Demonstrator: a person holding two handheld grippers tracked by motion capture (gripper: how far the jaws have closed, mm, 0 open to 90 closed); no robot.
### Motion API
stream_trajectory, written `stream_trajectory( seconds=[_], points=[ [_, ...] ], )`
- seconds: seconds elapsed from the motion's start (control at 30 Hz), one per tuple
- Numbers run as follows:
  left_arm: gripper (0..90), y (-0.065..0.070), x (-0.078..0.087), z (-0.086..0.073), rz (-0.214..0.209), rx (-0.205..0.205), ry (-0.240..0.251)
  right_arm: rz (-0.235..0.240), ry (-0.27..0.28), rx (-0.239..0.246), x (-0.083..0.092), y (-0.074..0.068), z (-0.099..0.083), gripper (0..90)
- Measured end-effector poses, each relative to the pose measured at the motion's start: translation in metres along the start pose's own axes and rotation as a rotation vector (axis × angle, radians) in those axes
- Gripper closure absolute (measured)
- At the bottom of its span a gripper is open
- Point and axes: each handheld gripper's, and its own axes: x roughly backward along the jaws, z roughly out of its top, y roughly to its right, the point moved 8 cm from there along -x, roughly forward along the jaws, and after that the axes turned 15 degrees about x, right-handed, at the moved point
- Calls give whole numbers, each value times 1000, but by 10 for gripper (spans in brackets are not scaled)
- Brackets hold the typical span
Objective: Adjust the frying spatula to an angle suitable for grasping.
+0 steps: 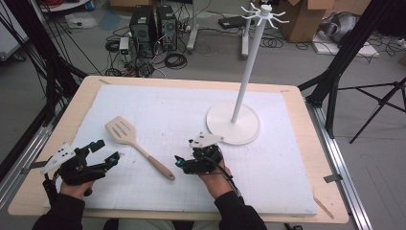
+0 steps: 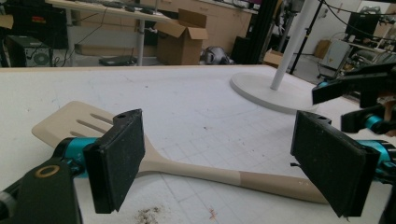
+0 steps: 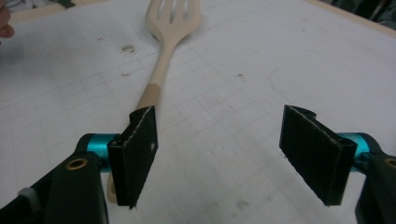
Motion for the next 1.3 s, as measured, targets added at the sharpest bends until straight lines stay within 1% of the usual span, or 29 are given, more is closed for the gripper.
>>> stream_trajectory(
  seconds=[0.03, 0.07, 0.1, 0.13, 0.17, 0.2, 0.23, 0.3, 0.33, 0.37, 0.4, 0.43, 0.47, 0.5, 0.53, 0.57, 0.63, 0.7, 0.73, 0.8, 0.83, 0.87, 0.9, 1.07, 1.1, 1.13, 1.2, 1.27, 1.3],
  points=[
    [182, -1, 1, 1, 0, 6, 2, 27, -21, 11, -13, -7, 4, 294],
    [182, -1, 1, 1, 0, 6, 2, 43, -28, 18, -19, -10, 6, 296],
    [183, -1, 1, 1, -1, 8, 4, 54, -36, 21, -25, -13, 7, 298],
    [183, -2, 1, 1, -1, 10, 4, 54, -36, 21, -25, -13, 7, 298],
    [184, -2, 1, 2, 0, 12, 7, 84, -59, 24, -37, -20, 9, 298],
    [184, -2, 1, 2, 0, 12, 7, 84, -59, 24, -37, -20, 9, 298],
    [185, -3, 2, 2, -3, 12, 4, 115, -84, 25, -48, -27, 9, 287],
    [187, -3, 2, 2, -3, 15, 3, 141, -110, 33, -58, -34, 8, 272],
    [187, -3, 2, 2, -3, 15, 3, 141, -110, 33, -58, -34, 8, 272],
    [187, -4, 2, 2, -3, 19, 5, 164, -138, 31, -67, -41, 6, 269],
    [187, -4, 2, 2, -3, 19, 5, 164, -138, 31, -67, -41, 6, 269],
    [188, -4, 3, 2, -2, 20, 5, 179, -165, 36, -75, -46, 4, 270],
    [188, -4, 3, 2, -3, 20, 4, 179, -165, 36, -75, -46, 4, 270],
    [188, -5, 3, 2, -2, 22, 4, 193, -187, 46, -81, -50, 2, 286],
    [188, -5, 3, 2, -2, 22, 4, 193, -187, 46, -81, -50, 2, 286],
    [189, -5, 3, 2, -3, 24, 4, 177, -199, 55, -84, -51, 2, 308],
    [190, -5, 3, 2, -4, 25, 3, 176, -199, 49, -84, -50, 2, 347],
    [191, -5, 3, 1, -5, 26, 0, 169, -200, 70, -83, -48, 2, 402],
    [191, -4, 3, 1, -6, 29, -1, 172, -200, 69, -83, -48, 2, 434],
    [192, -4, 3, 1, -6, 30, -1, 187, -199, 79, -82, -49, 3, 542],
    [193, -4, 3, 1, -8, 31, -3, 193, -206, 77, -80, -50, 3, 615],
    [194, -4, 3, 1, -8, 31, -3, 193, -206, 77, -80, -50, 3, 615],
    [194, -5, 4, 1, -6, 30, -2, 194, -207, 91, -79, -50, 3, 646],
    [194, -5, 5, 2, -3, 34, 2, 213, -252, 85, -70, -46, -1, 681],
    [194, -6, 5, 2, 0, 31, 4, 213, -252, 85, -70, -46, -1, 681],
    [194, -6, 5, 2, 1, 33, 6, 228, -266, 117, -64, -42, -5, 690],
    [194, -6, 6, 3, 2, 34, 7, 252, -262, 154, -58, -38, -7, 692],
    [194, -6, 5, 3, 1, 33, 8, 270, -256, 176, -50, -35, -9, 693],
    [195, -5, 5, 3, -9, 39, 9, 281, -254, 191, -46, -34, -11, 693]
  ],
)
